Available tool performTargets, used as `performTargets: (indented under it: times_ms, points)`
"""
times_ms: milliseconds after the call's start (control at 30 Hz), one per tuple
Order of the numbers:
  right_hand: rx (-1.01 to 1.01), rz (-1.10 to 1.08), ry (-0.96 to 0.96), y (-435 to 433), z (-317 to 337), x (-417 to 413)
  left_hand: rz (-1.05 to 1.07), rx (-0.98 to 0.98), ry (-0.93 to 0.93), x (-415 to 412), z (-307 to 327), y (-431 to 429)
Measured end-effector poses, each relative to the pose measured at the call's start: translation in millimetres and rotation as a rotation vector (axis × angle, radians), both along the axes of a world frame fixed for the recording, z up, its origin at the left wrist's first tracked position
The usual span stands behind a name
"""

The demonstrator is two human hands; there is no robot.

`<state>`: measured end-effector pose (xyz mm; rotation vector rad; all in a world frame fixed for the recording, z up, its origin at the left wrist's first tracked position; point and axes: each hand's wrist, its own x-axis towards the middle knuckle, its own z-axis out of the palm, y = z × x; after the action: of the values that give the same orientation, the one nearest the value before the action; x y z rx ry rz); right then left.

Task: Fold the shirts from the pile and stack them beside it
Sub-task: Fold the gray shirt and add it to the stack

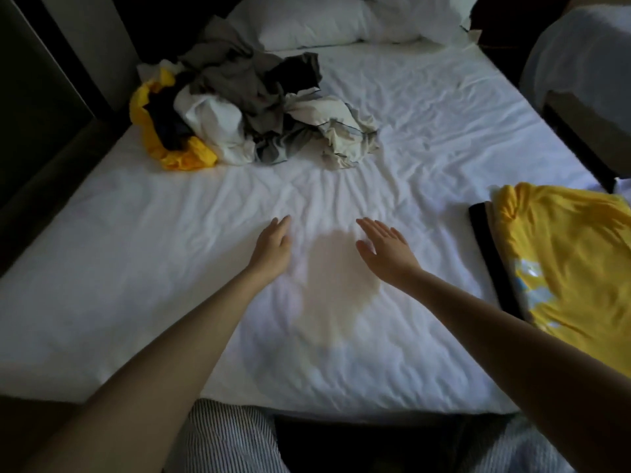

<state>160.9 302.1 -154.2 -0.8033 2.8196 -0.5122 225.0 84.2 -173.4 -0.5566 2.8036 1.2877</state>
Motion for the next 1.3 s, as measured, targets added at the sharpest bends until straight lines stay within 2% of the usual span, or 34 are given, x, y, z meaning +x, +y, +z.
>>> performTargets:
  times_ms: [67, 200, 333, 400, 467, 533, 667, 767, 967, 1133, 1300]
  points:
    - [-0.022, -0.021, -0.001, -10, -6, -10, 0.067, 0.017, 0.047, -12, -2, -6]
    - [-0.056, -0.012, 0.038, -30, -20, -35, 0.217, -0.034, 0.28, -36, -11, -18]
    - [-0.045, -0.007, 0.082, -44, -29, -71, 0.359, -0.102, 0.357, -76, -16, -35]
    - [-0.049, -0.042, 0.128, -47, -35, -76, 0.317, -0.214, 0.355, -98, -20, -48]
    - [-0.06, -0.037, 0.196, -49, -42, -74, 0.223, -0.408, 0.319, -120, -29, -58]
    - [-0.071, -0.025, 0.224, -49, -49, -73, 0.194, -0.502, 0.265, -141, -34, -63]
    - [-0.125, -0.037, 0.291, -49, -57, -75, 0.336, -0.485, 0.216, -174, -29, -67]
    - [-0.147, -0.042, 0.313, -49, -59, -74, 0.409, -0.539, 0.327, -177, -30, -65]
    - [-0.171, -0.04, 0.302, -48, -55, -72, 0.475, -0.393, 0.378, -152, -26, -59]
    - [-0.147, -0.011, 0.248, -45, -46, -69, 0.42, -0.3, 0.406, -111, -22, -18]
    - [-0.163, -0.024, 0.147, -40, -29, -46, 0.272, -0.264, 0.462, -44, -24, 23]
